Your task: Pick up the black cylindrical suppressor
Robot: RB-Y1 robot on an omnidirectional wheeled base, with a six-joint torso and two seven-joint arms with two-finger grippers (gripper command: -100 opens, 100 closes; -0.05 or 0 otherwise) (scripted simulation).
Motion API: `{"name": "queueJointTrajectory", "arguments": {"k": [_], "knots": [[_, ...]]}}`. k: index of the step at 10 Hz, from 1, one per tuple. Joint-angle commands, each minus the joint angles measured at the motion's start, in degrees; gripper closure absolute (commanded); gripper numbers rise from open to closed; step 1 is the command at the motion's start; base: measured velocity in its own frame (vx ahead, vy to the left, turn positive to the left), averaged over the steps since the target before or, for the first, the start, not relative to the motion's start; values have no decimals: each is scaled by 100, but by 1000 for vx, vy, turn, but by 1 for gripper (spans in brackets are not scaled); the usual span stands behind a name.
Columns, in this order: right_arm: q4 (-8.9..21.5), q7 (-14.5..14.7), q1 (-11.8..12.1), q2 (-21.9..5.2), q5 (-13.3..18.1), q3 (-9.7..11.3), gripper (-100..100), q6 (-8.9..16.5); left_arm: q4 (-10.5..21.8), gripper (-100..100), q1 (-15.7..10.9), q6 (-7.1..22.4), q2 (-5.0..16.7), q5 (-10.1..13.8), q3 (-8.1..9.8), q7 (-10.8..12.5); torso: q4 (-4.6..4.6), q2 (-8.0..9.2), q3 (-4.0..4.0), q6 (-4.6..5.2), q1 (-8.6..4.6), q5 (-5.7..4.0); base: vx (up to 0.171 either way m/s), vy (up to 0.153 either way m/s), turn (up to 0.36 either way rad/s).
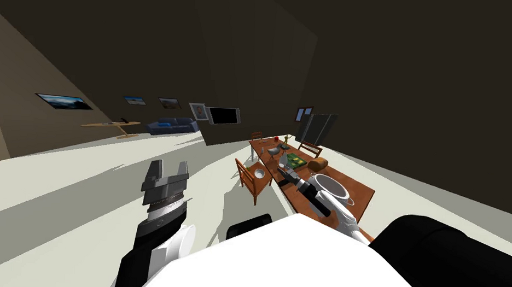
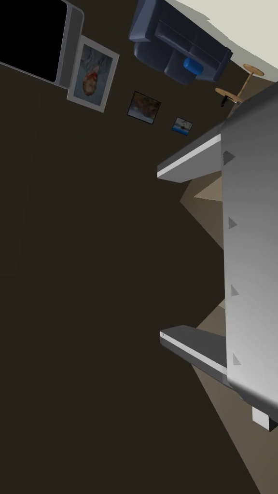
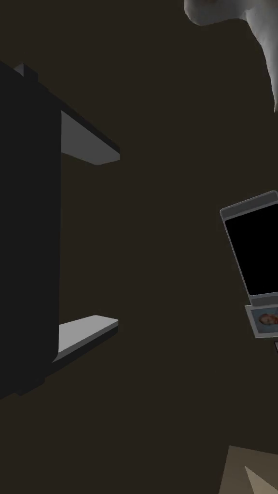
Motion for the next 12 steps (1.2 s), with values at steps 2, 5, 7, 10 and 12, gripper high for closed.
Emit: {"name": "queueJointTrajectory", "arguments": {"k": [2,5,7,10,12], "knots": [[420,75,6,-227,410,-34,-100,-93,0,0,1,0,0,0,1,0,0,-3,-1,6,1,0,-47,-27,174],[699,117,-11,-378,804,-53,-100,-134,0,0,0,0,0,0,0,0,0,-3,-1,1,1,0,-45,-23,169],[970,158,-28,-522,1111,-72,-100,-176,0,0,1,0,0,0,0,0,-1,-6,-3,1,0,0,-40,-20,186],[1436,241,-64,-794,1620,-109,-100,-260,0,0,2,0,0,0,1,0,-1,-7,-4,6,3,1,-45,-15,211],[1713,281,-83,-921,1947,-125,-100,-301,0,0,2,0,0,0,1,0,-1,-9,-4,7,0,0,-38,-25,205]]}}
